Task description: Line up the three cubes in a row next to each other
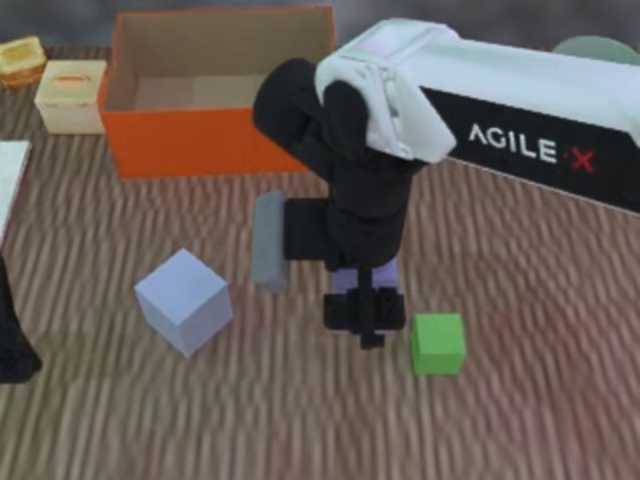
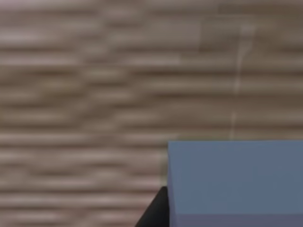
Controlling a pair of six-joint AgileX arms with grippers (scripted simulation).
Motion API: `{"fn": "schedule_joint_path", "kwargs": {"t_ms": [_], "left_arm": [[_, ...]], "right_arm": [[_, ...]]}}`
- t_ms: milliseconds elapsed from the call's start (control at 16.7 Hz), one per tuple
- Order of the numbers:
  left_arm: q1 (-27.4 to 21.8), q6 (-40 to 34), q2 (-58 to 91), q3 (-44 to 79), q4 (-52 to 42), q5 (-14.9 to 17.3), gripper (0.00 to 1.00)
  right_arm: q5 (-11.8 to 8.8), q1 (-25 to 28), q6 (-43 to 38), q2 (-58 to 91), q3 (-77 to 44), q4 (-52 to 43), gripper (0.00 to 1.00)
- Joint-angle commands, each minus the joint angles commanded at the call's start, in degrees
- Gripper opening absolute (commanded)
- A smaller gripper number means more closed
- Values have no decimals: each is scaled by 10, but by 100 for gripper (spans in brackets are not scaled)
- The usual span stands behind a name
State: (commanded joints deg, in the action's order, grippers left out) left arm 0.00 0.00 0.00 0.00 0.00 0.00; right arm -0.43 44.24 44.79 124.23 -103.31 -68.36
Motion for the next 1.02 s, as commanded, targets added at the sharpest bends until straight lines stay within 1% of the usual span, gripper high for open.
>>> {"fn": "schedule_joint_path", "kwargs": {"t_ms": [180, 540, 780, 1020], "left_arm": [[0, 0, 0, 0, 0, 0, 100], [0, 0, 0, 0, 0, 0, 100], [0, 0, 0, 0, 0, 0, 100], [0, 0, 0, 0, 0, 0, 100]], "right_arm": [[0, 1, 1, 5, 19, 23, 0], [0, 1, 1, 32, 101, 135, 0], [1, 1, 2, 34, 106, 140, 0], [1, 1, 2, 34, 106, 140, 30]]}}
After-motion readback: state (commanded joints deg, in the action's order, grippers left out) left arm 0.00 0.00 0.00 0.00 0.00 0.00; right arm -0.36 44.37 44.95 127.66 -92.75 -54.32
